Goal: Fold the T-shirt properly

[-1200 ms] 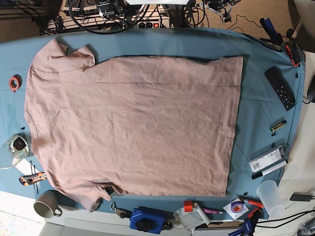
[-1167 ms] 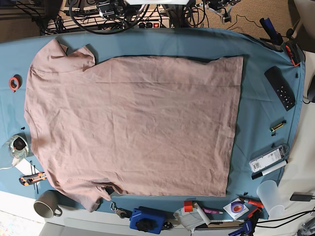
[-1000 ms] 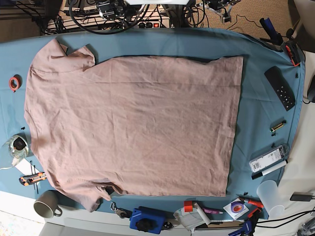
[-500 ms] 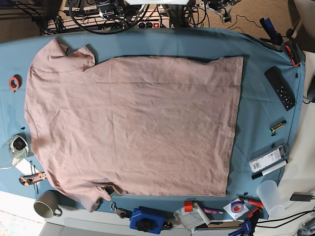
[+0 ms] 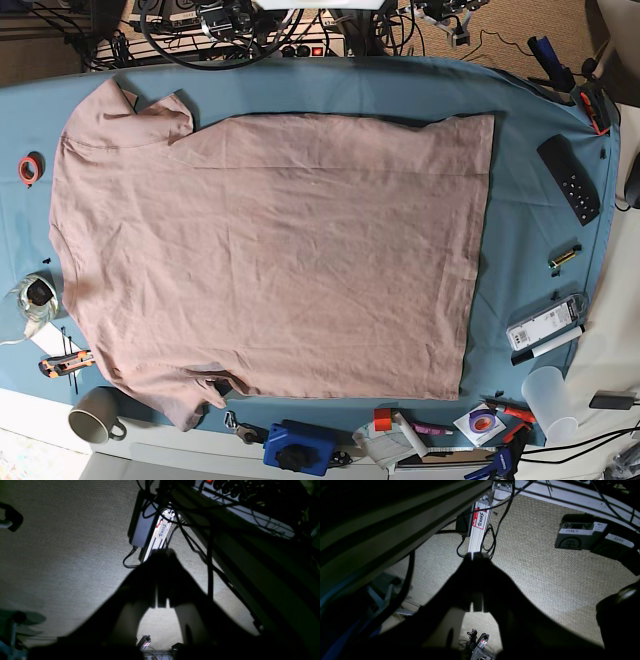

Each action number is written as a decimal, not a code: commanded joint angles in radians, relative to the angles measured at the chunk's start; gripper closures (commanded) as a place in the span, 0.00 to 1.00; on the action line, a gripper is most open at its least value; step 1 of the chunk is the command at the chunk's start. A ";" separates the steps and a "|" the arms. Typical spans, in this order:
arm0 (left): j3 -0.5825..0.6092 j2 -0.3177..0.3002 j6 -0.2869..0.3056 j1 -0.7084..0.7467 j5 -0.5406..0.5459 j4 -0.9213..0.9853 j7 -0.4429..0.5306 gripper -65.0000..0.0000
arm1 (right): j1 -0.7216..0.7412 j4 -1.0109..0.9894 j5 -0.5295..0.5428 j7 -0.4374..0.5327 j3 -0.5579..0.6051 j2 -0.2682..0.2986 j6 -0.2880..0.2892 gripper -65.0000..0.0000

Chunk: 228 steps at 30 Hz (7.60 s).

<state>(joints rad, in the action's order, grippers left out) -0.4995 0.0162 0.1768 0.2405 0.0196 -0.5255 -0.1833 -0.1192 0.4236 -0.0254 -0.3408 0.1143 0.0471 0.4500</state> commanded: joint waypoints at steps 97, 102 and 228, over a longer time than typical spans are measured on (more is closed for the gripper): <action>-0.454 -0.095 0.427 0.771 1.044 -1.526 -0.700 1.00 | -0.742 1.547 0.980 -0.699 -1.146 0.311 0.209 1.00; -0.454 -0.095 0.427 0.771 1.044 -1.526 -0.700 1.00 | -0.742 1.547 0.982 -0.699 -1.146 0.311 0.208 0.55; -0.066 -0.069 0.314 0.158 0.869 -1.186 -0.734 0.63 | -0.266 0.733 1.450 -1.055 -0.938 0.396 0.248 0.54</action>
<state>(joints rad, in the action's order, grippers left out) -0.5598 -0.0444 0.5011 0.3954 0.9047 -1.7016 -0.9119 -0.3794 1.1519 1.4784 -1.3792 -0.8219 0.4267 0.7044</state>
